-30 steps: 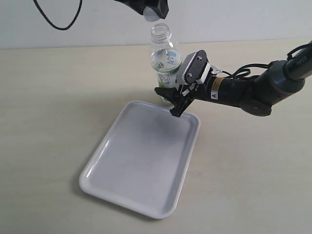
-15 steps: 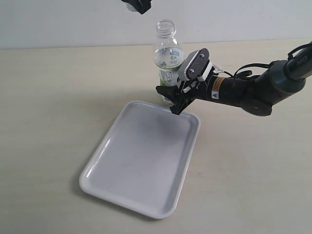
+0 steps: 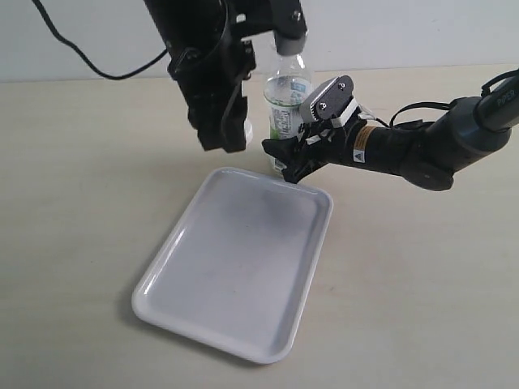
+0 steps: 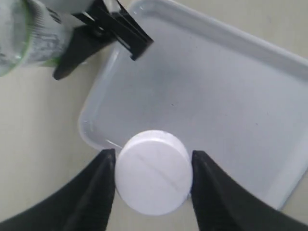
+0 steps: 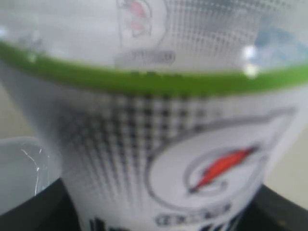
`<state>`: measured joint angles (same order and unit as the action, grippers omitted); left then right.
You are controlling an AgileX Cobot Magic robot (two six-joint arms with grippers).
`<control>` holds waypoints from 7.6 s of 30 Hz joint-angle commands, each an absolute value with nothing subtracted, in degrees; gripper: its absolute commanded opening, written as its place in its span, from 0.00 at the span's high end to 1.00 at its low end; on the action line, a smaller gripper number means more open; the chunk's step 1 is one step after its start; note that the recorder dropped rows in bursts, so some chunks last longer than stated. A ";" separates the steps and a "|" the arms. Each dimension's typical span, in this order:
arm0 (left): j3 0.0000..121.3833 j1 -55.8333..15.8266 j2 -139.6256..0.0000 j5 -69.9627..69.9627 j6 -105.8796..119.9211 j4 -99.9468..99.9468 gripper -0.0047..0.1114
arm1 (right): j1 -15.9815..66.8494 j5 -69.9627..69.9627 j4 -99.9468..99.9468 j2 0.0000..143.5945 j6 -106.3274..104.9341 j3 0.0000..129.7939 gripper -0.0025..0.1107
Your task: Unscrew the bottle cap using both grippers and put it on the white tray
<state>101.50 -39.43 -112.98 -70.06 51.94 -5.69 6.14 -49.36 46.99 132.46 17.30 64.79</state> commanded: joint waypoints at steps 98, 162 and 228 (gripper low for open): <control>84.20 -39.89 -115.09 -53.06 61.06 -11.08 0.37 | 6.00 -48.15 41.21 122.07 22.78 64.92 0.05; 29.78 -36.39 -55.48 8.21 23.26 -24.46 0.96 | 6.00 12.72 16.88 34.79 27.07 27.79 0.98; 0.00 -36.57 -28.47 24.99 13.26 -21.19 0.96 | -3.45 4.12 14.29 0.00 25.06 0.00 0.98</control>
<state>0.17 -36.33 -28.82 25.10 13.00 -21.37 -3.07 5.32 13.58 0.40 25.38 0.25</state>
